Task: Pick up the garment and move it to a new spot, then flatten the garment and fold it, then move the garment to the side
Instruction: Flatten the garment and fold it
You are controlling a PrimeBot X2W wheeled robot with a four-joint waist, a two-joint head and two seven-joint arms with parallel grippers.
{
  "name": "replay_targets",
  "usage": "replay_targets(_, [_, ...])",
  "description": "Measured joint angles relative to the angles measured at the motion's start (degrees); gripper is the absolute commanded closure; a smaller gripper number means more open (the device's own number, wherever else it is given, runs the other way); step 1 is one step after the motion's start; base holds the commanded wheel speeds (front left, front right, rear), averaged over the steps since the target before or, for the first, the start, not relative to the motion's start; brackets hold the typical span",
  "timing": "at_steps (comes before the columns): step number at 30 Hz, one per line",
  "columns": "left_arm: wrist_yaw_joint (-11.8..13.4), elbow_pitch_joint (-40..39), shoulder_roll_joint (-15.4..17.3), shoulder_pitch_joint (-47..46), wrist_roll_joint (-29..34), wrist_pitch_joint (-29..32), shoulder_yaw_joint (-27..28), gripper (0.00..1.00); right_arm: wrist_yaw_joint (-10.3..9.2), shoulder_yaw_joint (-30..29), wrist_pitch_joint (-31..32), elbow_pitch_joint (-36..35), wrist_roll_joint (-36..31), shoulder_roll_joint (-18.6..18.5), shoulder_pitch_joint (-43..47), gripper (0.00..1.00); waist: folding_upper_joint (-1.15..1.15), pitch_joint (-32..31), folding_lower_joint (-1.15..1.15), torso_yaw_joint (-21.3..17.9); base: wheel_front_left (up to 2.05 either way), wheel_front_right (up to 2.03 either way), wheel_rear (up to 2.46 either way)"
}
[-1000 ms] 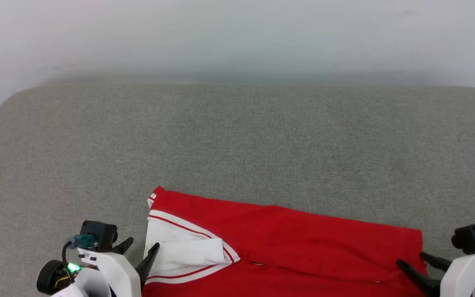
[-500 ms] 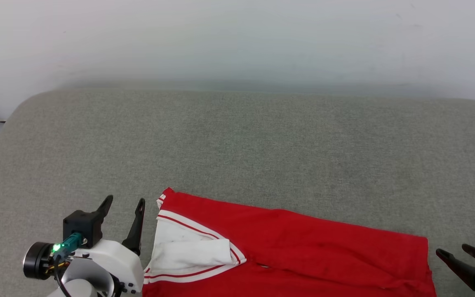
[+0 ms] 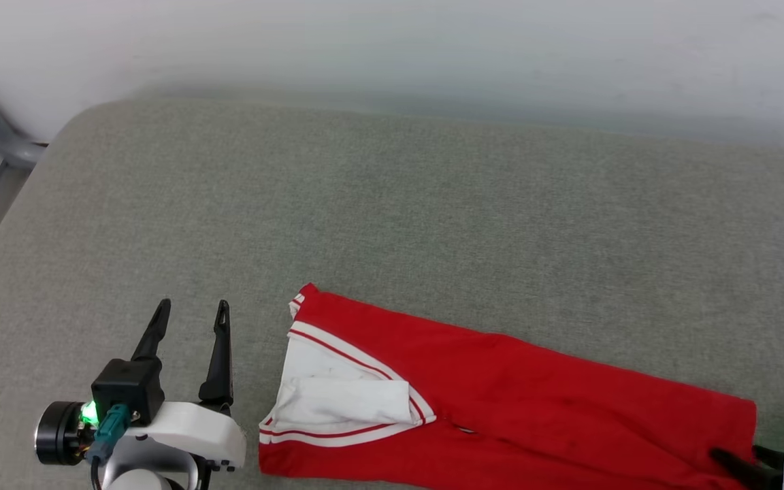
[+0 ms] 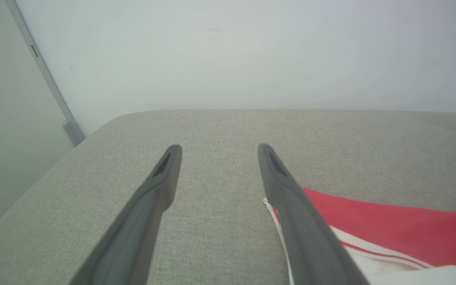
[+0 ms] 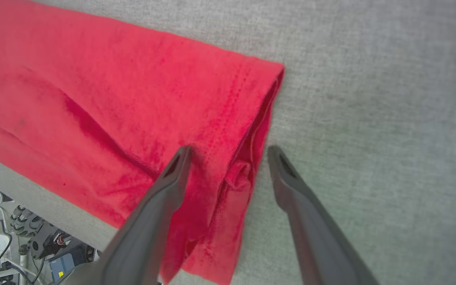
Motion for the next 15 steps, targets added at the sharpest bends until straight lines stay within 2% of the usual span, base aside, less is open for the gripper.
replay_targets(9, [-3.94, 0.18, -8.27, 3.60, 11.05, 0.00, 6.84, 0.00, -0.12, 2.55, -1.08, 0.92, 2.47, 1.54, -0.52, 0.00, 0.00, 1.66, 0.00, 1.88, 0.00, 0.00, 0.00])
replay_targets(15, [-6.45, 0.62, -12.60, 5.19, 15.64, 0.00, 10.90, 0.00, -0.20, 5.60, -2.61, 0.86, 2.81, 1.60, -1.39, 0.00, 0.00, 1.75, 0.00, 1.93, 0.00, 0.00, 0.00])
